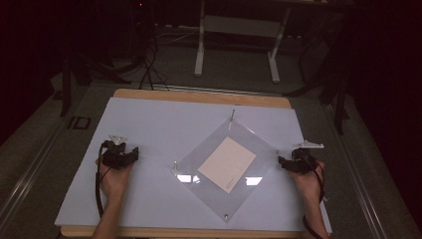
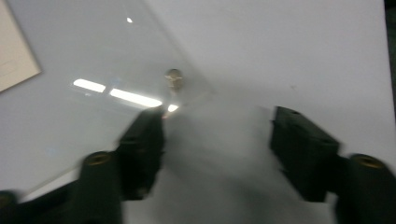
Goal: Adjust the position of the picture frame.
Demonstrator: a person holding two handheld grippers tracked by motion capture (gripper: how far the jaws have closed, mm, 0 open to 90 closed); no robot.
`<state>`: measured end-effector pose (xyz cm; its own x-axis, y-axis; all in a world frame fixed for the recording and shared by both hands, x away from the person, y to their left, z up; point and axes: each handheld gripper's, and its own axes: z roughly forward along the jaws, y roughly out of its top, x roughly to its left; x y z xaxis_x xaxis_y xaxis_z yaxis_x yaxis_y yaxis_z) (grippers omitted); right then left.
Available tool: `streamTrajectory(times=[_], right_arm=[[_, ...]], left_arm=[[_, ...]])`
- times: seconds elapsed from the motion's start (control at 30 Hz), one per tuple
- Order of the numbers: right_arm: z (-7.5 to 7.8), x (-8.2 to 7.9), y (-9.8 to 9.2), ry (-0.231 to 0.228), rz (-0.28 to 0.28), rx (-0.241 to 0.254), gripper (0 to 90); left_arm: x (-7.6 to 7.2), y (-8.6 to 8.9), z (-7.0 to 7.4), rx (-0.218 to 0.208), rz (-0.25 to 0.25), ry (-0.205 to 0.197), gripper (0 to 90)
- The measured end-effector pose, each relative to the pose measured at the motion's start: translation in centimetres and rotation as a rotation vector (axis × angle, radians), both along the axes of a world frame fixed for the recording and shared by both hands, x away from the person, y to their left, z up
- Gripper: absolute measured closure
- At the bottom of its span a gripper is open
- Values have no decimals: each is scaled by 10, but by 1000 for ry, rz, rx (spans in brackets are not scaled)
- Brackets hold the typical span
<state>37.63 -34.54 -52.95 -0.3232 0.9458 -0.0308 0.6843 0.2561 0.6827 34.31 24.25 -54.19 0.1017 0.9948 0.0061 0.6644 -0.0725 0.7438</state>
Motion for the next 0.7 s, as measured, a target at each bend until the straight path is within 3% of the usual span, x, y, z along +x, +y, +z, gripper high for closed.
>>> streamTrajectory(times=[0.03, 0.1, 0.13, 0.3, 0.37, 0.4, 0.53, 0.7], right_arm=[[0, 0, 0, 0, 0, 0, 414], [4, -4, 6, -28, 14, -48, 491], [6, -5, 8, -34, 23, -60, 510], [11, -7, 9, -60, 34, -44, 537], [12, -7, 10, -66, 39, -40, 551], [11, -6, 13, -60, 52, -43, 554], [12, -7, 18, -69, 76, -39, 556], [18, -5, 21, -75, 104, -9, 595]], left_arm=[[0, 0, 0, 0, 0, 0, 454], [-3, -1, 2, -14, -14, -6, 467], [-8, -1, 5, -61, -36, -32, 484], [-16, -4, 9, -47, -84, -41, 518], [-19, -6, 9, -64, -114, -33, 534], [-20, -9, 9, -92, -138, -20, 535], [-26, -16, 14, -71, -175, -21, 545], [-31, -23, 18, -88, -208, -22, 545]])
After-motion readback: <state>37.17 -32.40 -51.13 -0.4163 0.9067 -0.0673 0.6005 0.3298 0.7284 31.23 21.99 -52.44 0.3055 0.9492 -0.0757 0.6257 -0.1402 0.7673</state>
